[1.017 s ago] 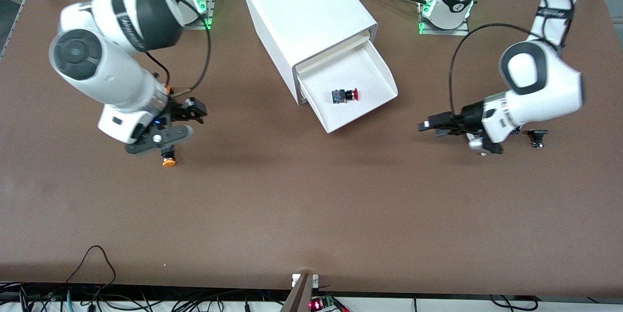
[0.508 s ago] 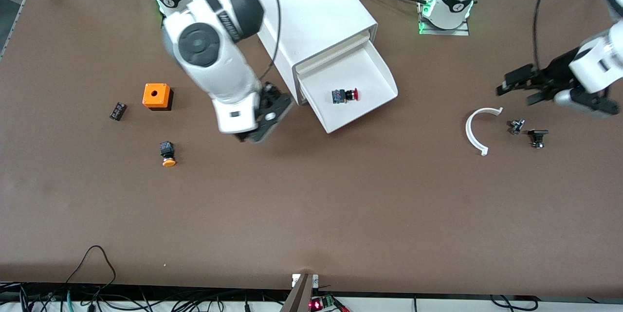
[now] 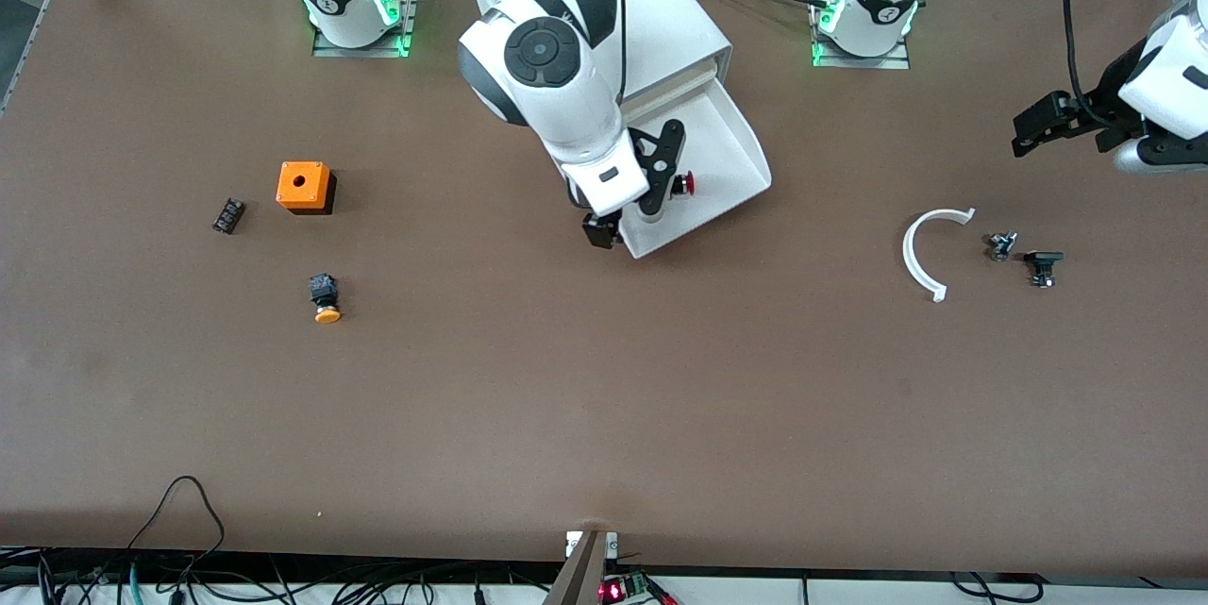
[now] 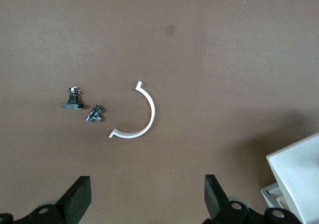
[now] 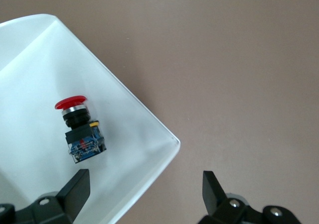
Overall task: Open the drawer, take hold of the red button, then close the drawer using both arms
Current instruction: 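Grasp the red push button in the drawer with the right gripper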
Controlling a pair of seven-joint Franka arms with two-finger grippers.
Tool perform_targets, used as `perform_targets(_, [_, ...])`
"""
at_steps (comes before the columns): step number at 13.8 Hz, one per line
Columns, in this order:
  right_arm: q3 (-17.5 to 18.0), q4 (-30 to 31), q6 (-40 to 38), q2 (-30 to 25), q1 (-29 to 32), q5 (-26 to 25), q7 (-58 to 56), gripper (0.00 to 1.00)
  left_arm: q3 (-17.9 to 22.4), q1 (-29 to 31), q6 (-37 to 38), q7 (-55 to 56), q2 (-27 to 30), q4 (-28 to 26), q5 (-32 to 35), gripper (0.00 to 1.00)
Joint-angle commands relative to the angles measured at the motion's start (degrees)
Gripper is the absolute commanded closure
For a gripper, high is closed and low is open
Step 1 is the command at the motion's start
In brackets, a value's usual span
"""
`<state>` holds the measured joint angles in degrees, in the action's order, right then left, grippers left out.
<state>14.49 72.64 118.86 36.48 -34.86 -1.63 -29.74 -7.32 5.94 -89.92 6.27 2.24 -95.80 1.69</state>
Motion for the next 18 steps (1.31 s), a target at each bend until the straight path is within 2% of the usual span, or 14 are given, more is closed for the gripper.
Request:
perform_targets(1, [1.14, -4.6, -1.08, 4.11, -1.35, -5.3, -1.98, 0.0, -0.07, 0.12, 0.01, 1.02, -1.36, 1.31, 1.65, 0.0])
perform_targets(3, [3.34, -5.05, -0.99, 5.88, -1.61, -7.94, -1.9, 0.0, -0.33, 0.12, 0.01, 1.02, -1.45, 1.49, 1.65, 0.0])
perform_targets(7, [3.44, -5.05, -0.82, 7.56, -4.06, -12.08, -1.9, 0.0, -0.42, 0.12, 0.1, 1.28, -1.36, 1.93, 0.95, 0.0])
perform_targets(12, [3.7, -4.96, -2.83, 7.56, -4.42, -12.43, -3.56, 0.0, -0.42, 0.12, 0.62, 1.2, -1.28, 1.93, 0.86, 0.0])
perform_targets(13, [5.0, -4.96, -3.8, 7.56, -4.34, -12.44, -3.65, 0.0, -0.42, 0.12, 0.54, 1.2, -1.36, 2.02, 0.86, 0.0])
perform_targets(18, [6.77, -4.79, -4.07, 8.52, -3.9, -12.7, -3.04, 0.0, -0.33, 0.12, 0.54, 1.2, -1.36, 2.02, 0.86, 0.0])
